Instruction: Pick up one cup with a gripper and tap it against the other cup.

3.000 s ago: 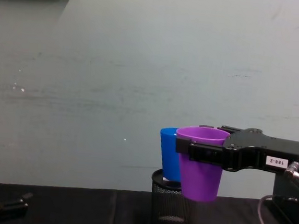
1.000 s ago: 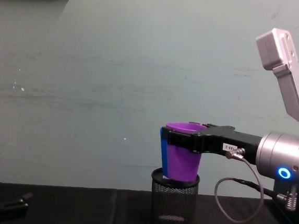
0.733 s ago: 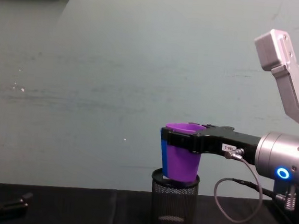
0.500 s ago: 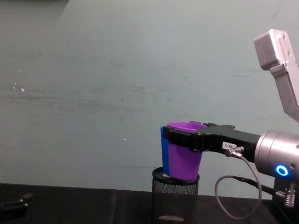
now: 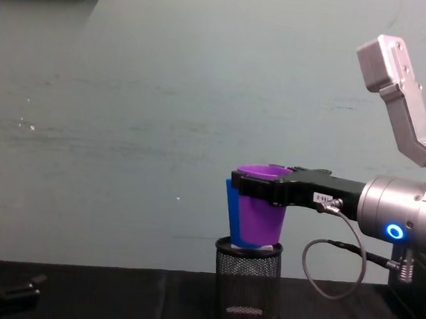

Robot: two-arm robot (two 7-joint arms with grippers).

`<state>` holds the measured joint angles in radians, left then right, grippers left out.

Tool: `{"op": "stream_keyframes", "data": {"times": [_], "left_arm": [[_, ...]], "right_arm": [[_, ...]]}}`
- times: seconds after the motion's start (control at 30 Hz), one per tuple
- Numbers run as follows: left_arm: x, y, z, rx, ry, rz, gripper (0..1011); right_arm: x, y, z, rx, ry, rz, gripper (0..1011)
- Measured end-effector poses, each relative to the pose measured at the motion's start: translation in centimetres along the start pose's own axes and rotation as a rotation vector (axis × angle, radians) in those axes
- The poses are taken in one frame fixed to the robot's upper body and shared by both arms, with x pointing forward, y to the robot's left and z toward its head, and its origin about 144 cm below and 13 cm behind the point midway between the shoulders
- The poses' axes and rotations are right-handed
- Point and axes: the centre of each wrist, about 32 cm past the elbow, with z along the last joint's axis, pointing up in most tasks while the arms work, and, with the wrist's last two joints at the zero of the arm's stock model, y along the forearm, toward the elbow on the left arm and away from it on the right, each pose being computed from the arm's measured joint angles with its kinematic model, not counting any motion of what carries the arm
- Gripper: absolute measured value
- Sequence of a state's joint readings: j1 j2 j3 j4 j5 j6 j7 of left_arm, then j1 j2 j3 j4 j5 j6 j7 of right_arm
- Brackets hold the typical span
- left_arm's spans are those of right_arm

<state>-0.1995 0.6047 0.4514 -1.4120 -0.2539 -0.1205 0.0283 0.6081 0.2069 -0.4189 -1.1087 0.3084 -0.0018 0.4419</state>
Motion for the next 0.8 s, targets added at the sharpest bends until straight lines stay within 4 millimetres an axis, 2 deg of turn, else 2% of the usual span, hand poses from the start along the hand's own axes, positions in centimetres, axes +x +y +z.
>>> {"op": "stream_keyframes", "data": {"times": [0.8], "left_arm": [[0.0, 0.0, 0.0, 0.0, 0.0, 0.0, 1000]], "right_arm": [[0.09, 0.22, 0.21, 0.002, 0.001, 0.0, 752]]}}
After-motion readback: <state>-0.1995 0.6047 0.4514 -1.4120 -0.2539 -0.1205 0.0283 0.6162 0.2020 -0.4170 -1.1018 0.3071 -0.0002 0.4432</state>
